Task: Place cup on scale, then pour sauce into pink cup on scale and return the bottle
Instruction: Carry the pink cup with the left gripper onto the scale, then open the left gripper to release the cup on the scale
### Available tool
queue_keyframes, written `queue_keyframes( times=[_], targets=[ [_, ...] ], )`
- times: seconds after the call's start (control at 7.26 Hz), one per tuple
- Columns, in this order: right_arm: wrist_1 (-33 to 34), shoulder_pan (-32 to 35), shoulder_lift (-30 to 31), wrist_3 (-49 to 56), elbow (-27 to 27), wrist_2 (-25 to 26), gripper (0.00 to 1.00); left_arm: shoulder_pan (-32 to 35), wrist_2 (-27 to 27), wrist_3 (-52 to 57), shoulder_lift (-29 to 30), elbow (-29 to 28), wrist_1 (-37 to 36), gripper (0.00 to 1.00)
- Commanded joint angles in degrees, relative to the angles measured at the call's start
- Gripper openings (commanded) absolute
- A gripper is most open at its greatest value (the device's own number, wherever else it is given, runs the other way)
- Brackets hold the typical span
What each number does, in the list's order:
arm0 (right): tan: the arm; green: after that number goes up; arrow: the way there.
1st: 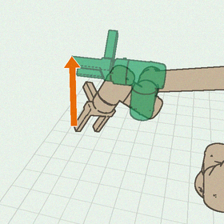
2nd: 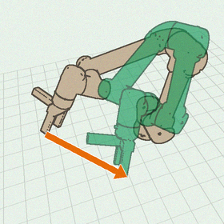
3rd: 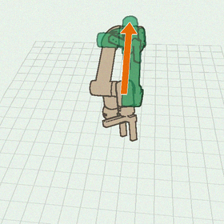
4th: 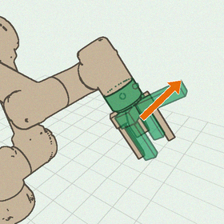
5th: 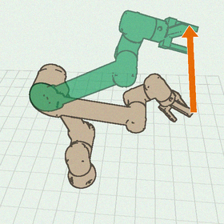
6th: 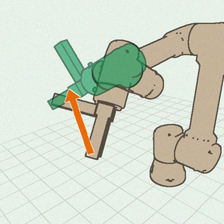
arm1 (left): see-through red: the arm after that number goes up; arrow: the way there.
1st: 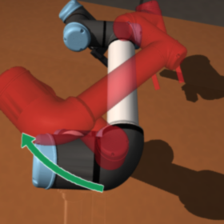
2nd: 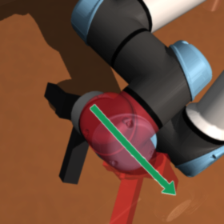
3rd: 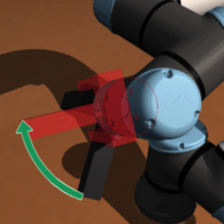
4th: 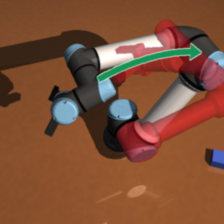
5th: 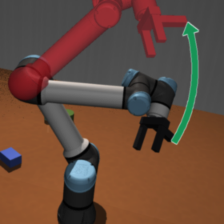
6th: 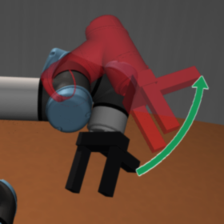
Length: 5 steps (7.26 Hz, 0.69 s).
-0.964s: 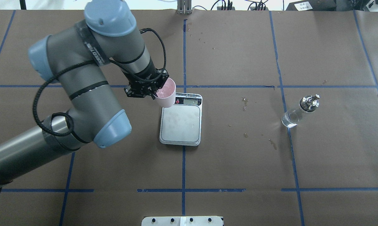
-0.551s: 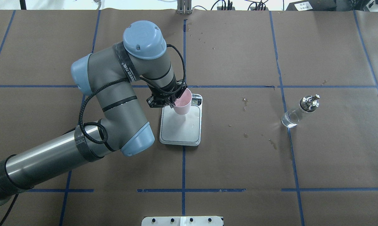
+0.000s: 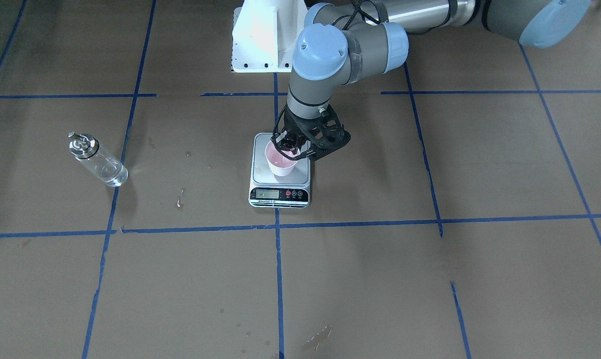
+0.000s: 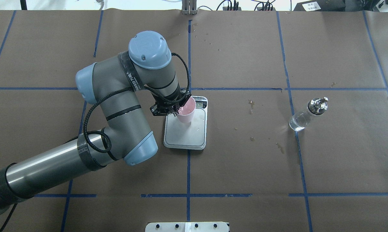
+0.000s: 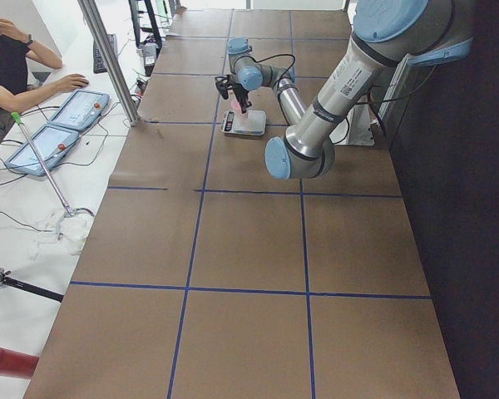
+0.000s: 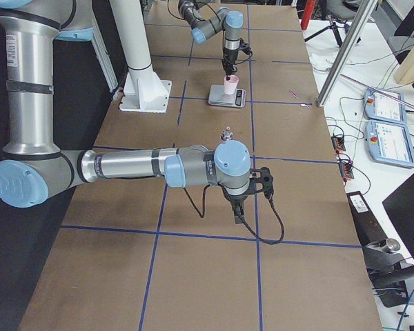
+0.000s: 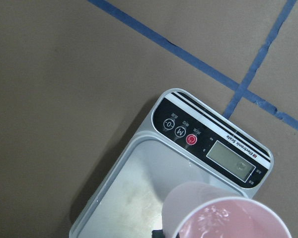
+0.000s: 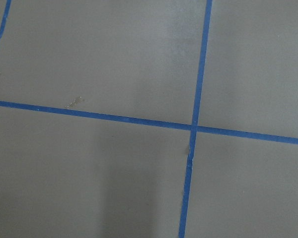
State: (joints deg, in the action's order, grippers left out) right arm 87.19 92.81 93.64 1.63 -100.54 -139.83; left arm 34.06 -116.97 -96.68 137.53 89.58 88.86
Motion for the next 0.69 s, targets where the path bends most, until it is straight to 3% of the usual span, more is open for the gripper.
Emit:
queue_keyframes(
  times=[0.0, 0.28, 0.55],
  targets=[
    [0.00, 0.00, -0.12, -0.13, 0.08, 0.00, 1.00, -0.14, -0.36, 1.13, -0.85, 0.16, 0.52, 0.00],
    [0.09, 0.00, -0.13, -0.22, 0.09, 0.00, 1.00, -0.92, -0.10, 3.24, -1.64, 1.21, 0.53, 0.99],
    [0.87, 0.00, -0.13, -0.74, -2.35, -2.18, 1.00, -1.02, -0.36, 4.03, -5.76, 10.65, -0.26, 1.00]
  ],
)
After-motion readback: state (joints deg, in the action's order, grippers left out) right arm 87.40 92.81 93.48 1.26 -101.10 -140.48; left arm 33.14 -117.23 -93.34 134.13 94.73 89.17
